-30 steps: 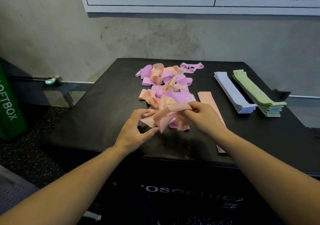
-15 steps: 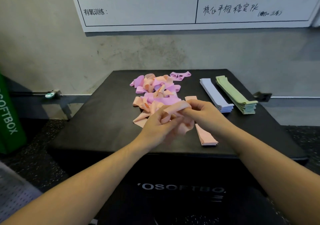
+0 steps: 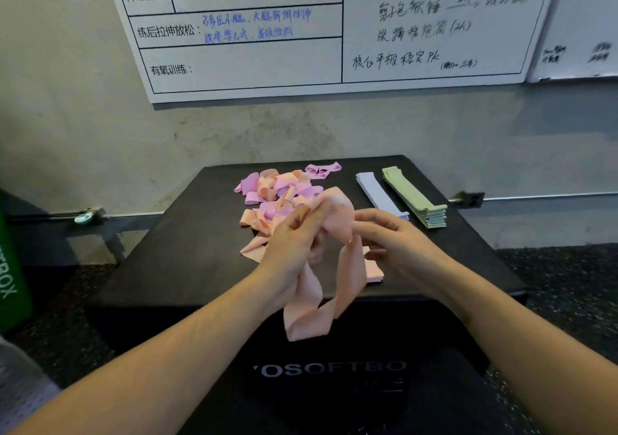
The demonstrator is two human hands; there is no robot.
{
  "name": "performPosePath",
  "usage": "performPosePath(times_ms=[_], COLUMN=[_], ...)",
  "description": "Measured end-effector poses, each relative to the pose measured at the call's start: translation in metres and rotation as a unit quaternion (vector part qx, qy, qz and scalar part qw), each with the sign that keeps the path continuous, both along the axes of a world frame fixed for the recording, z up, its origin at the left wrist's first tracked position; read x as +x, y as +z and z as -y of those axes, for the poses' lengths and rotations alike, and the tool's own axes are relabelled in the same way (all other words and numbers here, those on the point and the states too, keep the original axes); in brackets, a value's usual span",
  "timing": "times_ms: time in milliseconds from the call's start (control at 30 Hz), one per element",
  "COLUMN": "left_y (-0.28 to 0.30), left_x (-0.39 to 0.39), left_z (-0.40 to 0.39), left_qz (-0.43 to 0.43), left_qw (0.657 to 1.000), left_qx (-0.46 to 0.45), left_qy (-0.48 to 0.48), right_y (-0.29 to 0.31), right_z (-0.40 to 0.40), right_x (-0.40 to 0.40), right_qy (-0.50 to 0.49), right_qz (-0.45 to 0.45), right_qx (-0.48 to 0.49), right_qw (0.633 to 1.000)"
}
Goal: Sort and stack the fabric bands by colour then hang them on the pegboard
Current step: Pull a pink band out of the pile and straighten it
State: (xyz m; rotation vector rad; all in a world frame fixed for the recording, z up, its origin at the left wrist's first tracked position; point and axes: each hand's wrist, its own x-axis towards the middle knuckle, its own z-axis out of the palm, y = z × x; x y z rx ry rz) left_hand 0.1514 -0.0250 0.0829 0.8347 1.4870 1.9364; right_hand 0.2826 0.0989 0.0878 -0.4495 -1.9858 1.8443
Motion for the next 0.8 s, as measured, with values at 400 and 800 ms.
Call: performPosePath(times_ms=[400,800], left_y=[0.016,0.027], left_x=[0.022,0.021], left_z=[0.013,0.029], left_qz=[0.045,0.041], left_qw=[0.998,0.998], left_qx=[-0.02,0.001], left_qy=[-0.028,-0.038], right_y=[0.01,0.024], right_z=[0.021,0.025], right_x=[0.018,0.036], right_qy=[-0.058,-0.074], right_qz=[-0.071,-0.055], right_qx=[0.002,-0.061], right_qw=[0.996,0.994])
